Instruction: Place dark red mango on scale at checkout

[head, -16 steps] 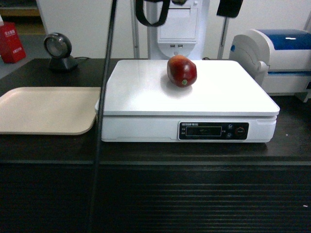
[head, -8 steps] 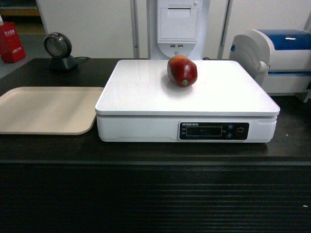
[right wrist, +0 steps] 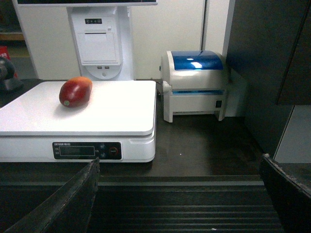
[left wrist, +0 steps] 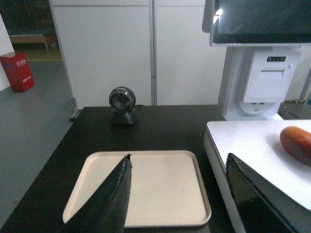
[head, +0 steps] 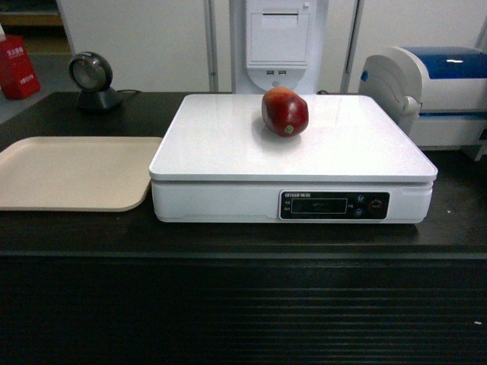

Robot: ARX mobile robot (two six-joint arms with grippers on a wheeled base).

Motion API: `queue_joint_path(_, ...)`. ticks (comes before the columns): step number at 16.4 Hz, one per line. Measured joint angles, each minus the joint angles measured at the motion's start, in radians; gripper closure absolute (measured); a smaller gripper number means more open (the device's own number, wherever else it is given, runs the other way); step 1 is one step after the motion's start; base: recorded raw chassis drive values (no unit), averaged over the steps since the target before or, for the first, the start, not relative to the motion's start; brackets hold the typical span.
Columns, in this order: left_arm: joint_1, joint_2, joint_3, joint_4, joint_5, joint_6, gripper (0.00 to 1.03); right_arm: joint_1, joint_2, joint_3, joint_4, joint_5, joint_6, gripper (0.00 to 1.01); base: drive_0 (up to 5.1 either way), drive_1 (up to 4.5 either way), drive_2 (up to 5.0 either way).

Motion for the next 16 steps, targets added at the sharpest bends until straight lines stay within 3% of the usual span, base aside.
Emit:
queue_joint_path(7, -0.031, -0.045, -0.092, 0.031, -0.037, 0.000, 0.64, 0.000, 0.000, 0.000, 0.000, 0.000, 0.000, 0.03, 0.0, 0.00, 0.0)
queue_joint_path(9, -0.099, -0.089, -0.166, 0.061, -0.115, 0.000, 0.82, 0.000, 0.000, 0.000, 0.000, 0.000, 0.000, 0.03, 0.0, 0.00, 0.0)
queue_joint_path(10, -0.119, -0.127, -0.210, 0.063, -0.112, 0.001, 0.94, 0.000, 0.000, 0.000, 0.000, 0.000, 0.000, 0.03, 0.0, 0.00, 0.0)
queue_joint_path(11, -0.116, -0.154, -0.243, 0.064, -0.119, 0.004, 1.01, 0.000, 0.000, 0.000, 0.000, 0.000, 0.000, 0.03, 0.0, 0.00, 0.0)
queue_joint_path(16, -0.112, -0.312, -0.354, 0.023, -0.122, 0.003, 1.01, 0.000, 0.000, 0.000, 0.000, 0.000, 0.000, 0.03, 0.0, 0.00, 0.0)
